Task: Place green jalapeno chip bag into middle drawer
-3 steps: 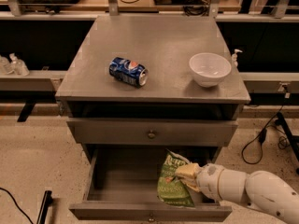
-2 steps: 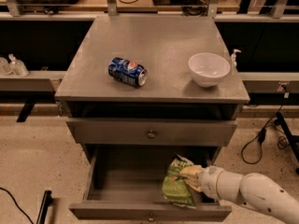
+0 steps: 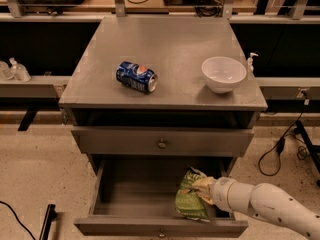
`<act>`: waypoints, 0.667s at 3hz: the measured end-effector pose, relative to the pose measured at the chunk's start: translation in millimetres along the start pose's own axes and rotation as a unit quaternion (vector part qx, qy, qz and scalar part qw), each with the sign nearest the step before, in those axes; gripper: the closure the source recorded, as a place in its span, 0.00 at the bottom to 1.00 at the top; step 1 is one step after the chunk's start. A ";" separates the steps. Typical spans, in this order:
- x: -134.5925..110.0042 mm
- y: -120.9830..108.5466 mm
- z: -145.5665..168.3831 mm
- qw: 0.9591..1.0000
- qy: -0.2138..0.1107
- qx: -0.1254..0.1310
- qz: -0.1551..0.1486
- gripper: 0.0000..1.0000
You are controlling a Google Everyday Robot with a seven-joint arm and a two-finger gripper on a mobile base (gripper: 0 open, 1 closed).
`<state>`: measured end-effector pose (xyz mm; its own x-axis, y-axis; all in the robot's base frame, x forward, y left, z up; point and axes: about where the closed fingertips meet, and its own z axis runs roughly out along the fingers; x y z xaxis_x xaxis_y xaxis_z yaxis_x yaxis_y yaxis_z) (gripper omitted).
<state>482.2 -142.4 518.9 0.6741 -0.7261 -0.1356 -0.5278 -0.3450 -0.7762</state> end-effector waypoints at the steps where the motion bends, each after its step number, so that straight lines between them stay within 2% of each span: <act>1: -0.9 -0.2 1.1 1.000 -0.001 0.000 0.000 0.29; 2: -1.9 -0.5 2.2 1.000 -0.003 0.000 -0.001 0.06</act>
Offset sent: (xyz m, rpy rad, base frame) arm 0.0001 0.0013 -0.0004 0.0008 0.0007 0.0022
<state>482.4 -139.6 518.2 0.6774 -0.7226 -0.1378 -0.5271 -0.3461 -0.7761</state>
